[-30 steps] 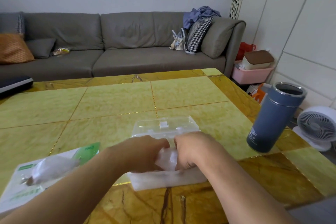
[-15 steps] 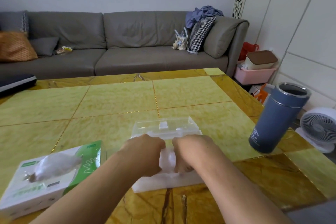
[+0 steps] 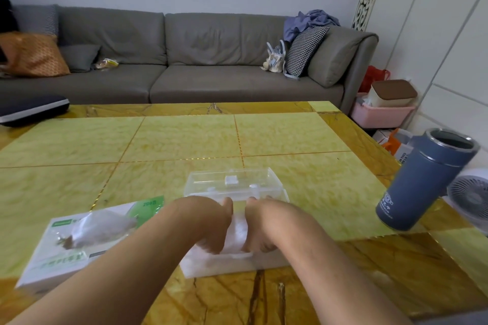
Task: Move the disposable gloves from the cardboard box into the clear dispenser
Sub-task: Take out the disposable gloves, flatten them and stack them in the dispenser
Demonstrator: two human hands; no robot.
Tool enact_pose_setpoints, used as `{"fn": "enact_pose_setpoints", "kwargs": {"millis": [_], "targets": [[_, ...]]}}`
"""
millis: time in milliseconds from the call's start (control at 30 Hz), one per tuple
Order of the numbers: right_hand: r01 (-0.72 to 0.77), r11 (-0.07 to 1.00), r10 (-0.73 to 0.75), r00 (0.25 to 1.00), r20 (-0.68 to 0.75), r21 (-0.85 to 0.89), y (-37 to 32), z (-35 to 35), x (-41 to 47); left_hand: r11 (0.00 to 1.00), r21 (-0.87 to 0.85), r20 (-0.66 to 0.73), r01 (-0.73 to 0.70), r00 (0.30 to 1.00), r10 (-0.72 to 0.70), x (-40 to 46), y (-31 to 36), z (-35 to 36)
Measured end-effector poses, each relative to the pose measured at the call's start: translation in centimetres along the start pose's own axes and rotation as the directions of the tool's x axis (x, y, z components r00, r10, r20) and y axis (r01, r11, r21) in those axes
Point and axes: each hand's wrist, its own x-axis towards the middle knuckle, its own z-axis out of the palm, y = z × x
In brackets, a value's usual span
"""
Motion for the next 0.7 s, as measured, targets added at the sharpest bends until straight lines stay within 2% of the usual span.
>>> {"fn": "enact_pose_setpoints", "kwargs": {"millis": [133, 267, 367, 500, 600, 700], "targets": [[-0.040, 0.999, 0.040, 0.999, -0.002, 0.028, -0.3, 0.1, 0.2, 0.999, -0.028, -0.077, -0.018, 0.997, 0.016, 0.1, -0.1, 0.6], [-0.032, 0.999, 0.033, 0.998, -0.053, 0.020, -0.5, 0.2, -0.2, 0.989, -0.078, -0.249, -0.122, 0.963, 0.100, 0.1, -1.7, 1.8], [-0.019, 0.998, 0.027, 0.993, -0.118, 0.064, -0.3, 0.1, -1.1, 0.979, -0.074, -0.307, -0.192, 0.938, 0.160, -0.2, -3.0, 2.1], [0.005, 0.990, 0.025, 0.978, -0.206, 0.142, 0.2, -0.2, -2.8, 0.901, -0.297, -0.399, -0.315, 0.899, 0.182, -2.1, -5.1, 2.2], [0.023, 0.984, 0.026, 0.962, -0.273, 0.177, 0.8, -0.4, -4.2, 0.816, -0.406, -0.559, -0.412, 0.818, 0.135, -3.8, -6.8, 2.6], [0.064, 0.985, 0.004, 0.920, -0.392, 0.160, 0.7, -0.7, -5.3, 0.650, -0.593, -0.688, -0.476, 0.718, -0.103, -5.1, -9.1, 3.9]]}}
